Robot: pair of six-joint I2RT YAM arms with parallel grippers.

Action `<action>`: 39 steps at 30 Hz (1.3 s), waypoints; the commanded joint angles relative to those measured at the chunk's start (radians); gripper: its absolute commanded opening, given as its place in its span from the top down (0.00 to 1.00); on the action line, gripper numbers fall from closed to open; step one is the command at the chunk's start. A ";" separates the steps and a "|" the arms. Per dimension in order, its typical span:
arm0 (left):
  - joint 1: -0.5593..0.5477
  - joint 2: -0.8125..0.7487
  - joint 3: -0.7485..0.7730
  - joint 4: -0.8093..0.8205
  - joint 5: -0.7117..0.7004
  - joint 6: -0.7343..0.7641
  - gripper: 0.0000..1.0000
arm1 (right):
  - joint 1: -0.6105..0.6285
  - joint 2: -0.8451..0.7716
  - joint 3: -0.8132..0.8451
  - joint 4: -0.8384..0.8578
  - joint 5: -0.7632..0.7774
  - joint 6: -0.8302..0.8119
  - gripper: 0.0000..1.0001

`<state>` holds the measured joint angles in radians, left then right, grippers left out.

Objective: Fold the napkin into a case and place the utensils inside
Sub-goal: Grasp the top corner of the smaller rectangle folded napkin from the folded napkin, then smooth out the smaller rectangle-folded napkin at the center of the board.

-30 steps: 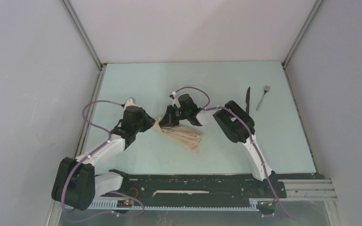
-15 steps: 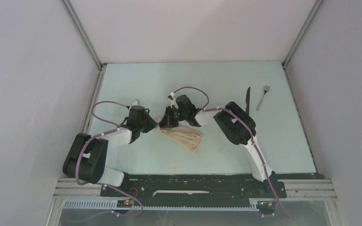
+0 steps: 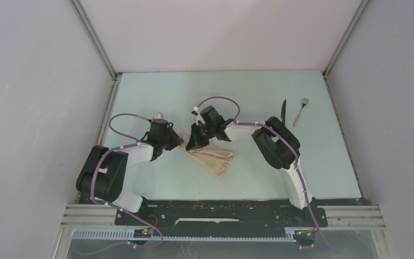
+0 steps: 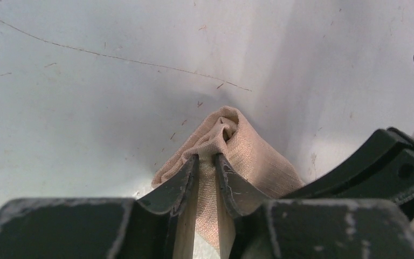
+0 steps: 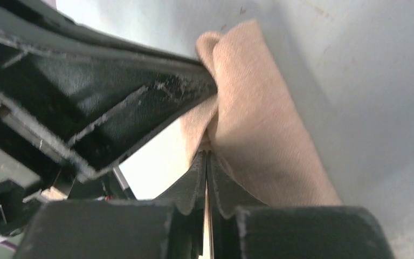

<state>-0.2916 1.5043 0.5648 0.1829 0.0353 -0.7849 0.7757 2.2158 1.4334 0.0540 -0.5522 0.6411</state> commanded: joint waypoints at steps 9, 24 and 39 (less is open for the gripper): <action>-0.016 0.009 -0.044 -0.039 0.023 0.058 0.77 | -0.027 -0.367 -0.048 -0.431 0.048 -0.427 0.44; -0.015 -0.032 -0.058 -0.038 0.040 0.067 0.72 | -0.171 -0.348 -0.111 -0.567 0.087 -0.594 0.32; -0.015 -0.287 -0.082 -0.167 -0.004 0.018 0.55 | -0.027 -0.304 -0.135 -0.524 0.140 -0.498 0.71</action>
<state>-0.3008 1.3155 0.4934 0.1055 0.0586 -0.7521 0.7151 1.9041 1.2961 -0.4881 -0.4606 0.1081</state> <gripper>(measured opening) 0.441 0.335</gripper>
